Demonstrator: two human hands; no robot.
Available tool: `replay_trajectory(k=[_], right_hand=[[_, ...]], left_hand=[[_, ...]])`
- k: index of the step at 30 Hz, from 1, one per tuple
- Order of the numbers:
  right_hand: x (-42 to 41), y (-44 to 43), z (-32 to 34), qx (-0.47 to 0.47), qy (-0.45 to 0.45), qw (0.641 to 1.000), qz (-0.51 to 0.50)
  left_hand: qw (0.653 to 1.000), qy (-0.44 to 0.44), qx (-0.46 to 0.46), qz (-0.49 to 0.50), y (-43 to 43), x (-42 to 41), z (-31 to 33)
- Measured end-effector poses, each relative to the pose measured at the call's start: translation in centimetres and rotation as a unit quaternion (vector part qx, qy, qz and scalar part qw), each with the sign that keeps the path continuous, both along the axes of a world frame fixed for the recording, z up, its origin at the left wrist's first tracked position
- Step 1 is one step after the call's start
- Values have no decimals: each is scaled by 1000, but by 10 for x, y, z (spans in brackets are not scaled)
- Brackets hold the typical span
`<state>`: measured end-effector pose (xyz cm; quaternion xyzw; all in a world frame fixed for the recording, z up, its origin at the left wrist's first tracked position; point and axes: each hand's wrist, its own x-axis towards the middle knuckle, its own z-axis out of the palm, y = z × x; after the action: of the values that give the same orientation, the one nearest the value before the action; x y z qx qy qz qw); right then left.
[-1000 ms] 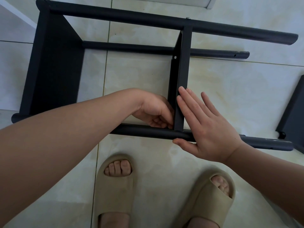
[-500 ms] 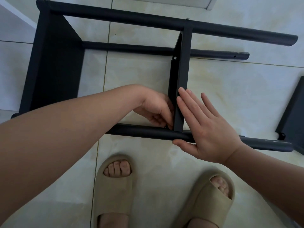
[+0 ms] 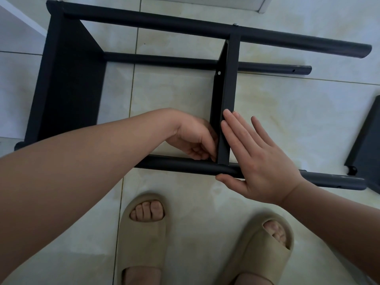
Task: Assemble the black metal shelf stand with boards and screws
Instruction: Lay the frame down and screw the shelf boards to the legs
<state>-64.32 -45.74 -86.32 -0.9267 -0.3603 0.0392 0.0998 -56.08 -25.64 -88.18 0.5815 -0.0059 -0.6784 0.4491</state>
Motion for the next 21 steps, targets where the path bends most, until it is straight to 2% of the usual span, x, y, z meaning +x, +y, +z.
replay_trajectory(k=[8,21], right_hand=[[0,0,2,-1,0,1000,0],[0,0,2,-4,2,1000,-1]], left_hand=[[999,6,22,-33,2,3,1],[1000,13,6,16,-5,3,2]])
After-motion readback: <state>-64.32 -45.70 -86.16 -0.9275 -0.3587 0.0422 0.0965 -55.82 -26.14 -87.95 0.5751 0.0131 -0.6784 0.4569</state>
